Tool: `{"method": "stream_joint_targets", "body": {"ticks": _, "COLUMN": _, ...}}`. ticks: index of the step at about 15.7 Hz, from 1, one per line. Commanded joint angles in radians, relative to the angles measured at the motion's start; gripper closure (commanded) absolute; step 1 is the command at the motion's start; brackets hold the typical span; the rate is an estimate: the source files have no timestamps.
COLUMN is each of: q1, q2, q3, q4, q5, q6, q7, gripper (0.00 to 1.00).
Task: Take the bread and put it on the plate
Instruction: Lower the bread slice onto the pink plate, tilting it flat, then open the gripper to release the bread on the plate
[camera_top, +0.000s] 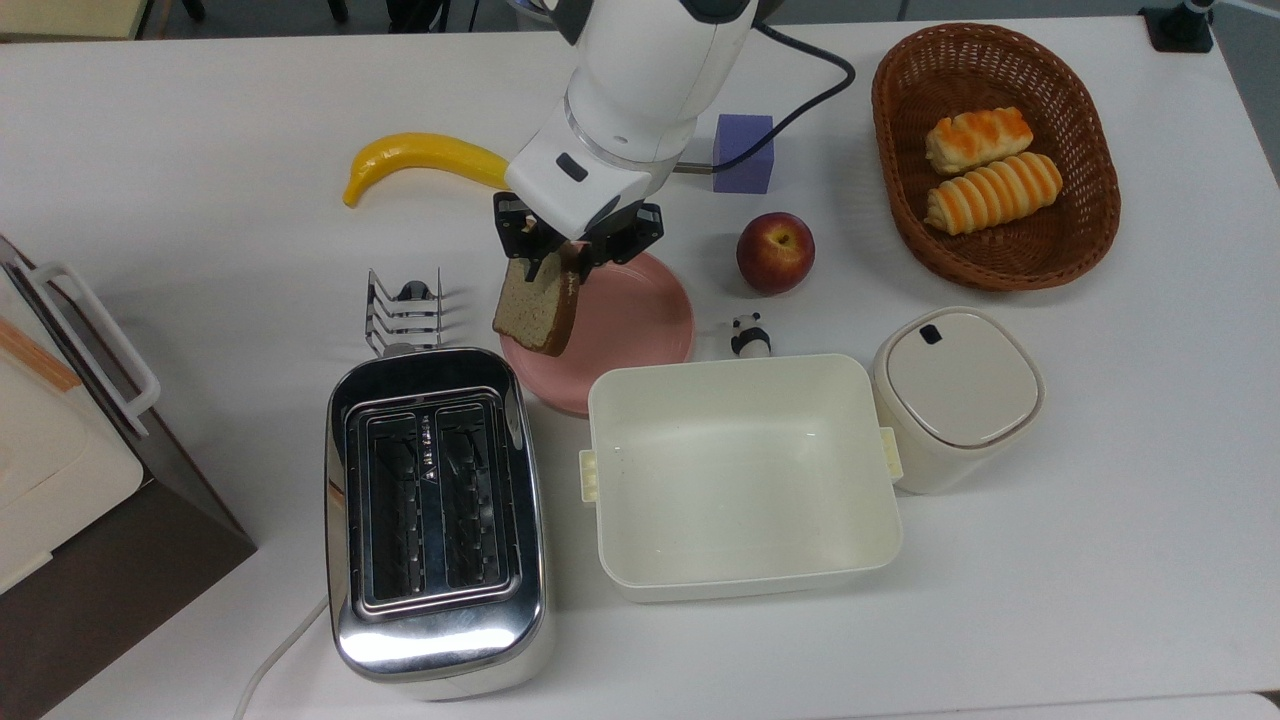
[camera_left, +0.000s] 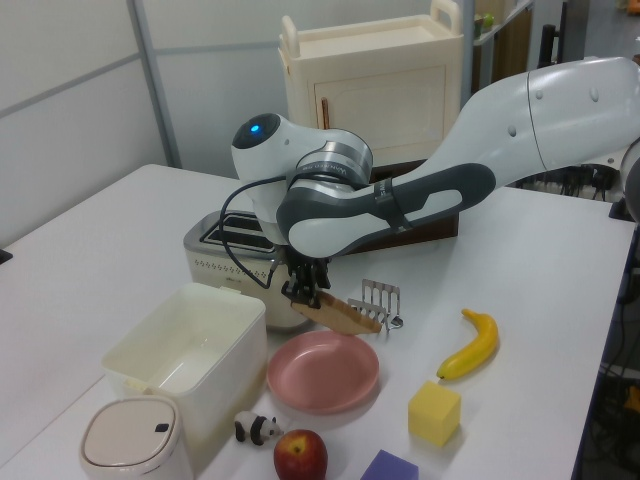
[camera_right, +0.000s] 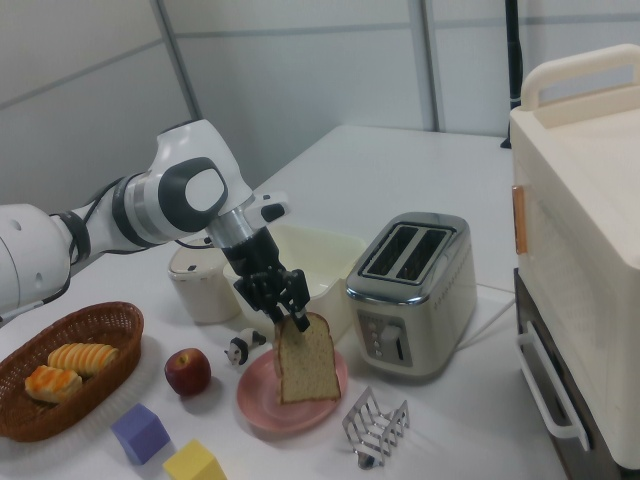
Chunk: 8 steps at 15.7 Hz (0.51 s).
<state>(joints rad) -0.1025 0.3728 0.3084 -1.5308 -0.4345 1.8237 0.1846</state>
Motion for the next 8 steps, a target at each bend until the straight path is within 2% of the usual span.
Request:
{"method": "stream_joint_targets", "body": {"ticks": 1, "q1": 0.003, "q2": -0.025, "q3": 0.002, "q4": -0.031, "q5": -0.013, "q6": 0.023, "q7": 0.026, "gripper": 0.00}}
{"method": "stream_joint_targets", "body": {"ticks": 8, "q1": 0.000, "q2": -0.031, "q3": 0.006, "q4": -0.005, "q5": -0.003, "q6": 0.022, "q7": 0.027, "gripper": 0.00}}
